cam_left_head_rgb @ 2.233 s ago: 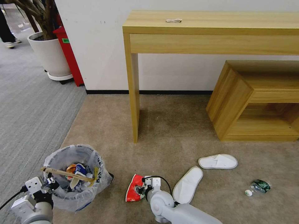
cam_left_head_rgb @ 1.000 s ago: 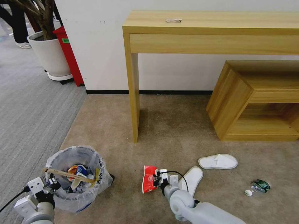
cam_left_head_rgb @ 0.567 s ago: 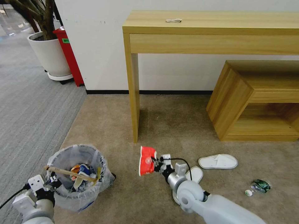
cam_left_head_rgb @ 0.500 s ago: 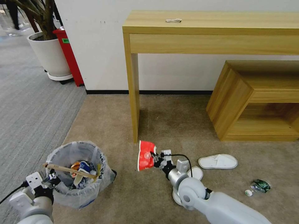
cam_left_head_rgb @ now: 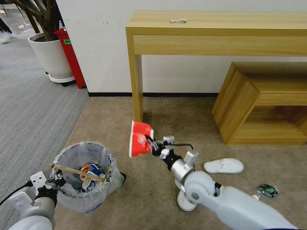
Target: Pick up the trash bin and place the garbage on the floor into it.
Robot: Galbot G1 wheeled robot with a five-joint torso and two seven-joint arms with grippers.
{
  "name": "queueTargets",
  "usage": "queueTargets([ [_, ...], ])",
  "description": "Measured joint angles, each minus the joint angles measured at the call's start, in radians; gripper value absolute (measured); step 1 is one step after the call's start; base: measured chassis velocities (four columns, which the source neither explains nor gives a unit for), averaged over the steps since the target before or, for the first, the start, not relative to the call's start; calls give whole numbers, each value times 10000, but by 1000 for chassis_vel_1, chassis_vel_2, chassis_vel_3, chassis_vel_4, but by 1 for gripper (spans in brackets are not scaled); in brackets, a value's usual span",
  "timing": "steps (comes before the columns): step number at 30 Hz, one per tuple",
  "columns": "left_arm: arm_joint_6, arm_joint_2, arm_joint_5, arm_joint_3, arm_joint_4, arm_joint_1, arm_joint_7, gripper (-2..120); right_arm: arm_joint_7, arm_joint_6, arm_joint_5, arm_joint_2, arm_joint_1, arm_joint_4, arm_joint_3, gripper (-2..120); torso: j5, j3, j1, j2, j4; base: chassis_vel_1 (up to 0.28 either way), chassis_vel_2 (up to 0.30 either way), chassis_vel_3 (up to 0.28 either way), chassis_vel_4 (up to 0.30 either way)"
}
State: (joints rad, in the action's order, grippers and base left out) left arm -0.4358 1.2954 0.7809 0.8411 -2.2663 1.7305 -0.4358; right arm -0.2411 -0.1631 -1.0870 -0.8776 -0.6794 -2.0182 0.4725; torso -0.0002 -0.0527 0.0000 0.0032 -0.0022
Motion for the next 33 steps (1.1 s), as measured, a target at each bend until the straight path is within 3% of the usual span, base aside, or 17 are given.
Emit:
queueTargets([
  [6,-42,0,-26,-26,-122,40,-12,1,368,-292,-385,-3,840,-601,988,0,0,0,0,0,-1,0,0,0,0],
  [15,-44,110,-3,11,-462,155,-38,1,510,-397,-19,-10,1382,-506,2614,0,2,0,0,0,-1,0,0,0,0],
  [33,-76,399,-80,-102,-1021,501,-47,1,256,-438,621,-401,1477,482,3891,0,1,1,0,-1,-1,0,0,0,0],
])
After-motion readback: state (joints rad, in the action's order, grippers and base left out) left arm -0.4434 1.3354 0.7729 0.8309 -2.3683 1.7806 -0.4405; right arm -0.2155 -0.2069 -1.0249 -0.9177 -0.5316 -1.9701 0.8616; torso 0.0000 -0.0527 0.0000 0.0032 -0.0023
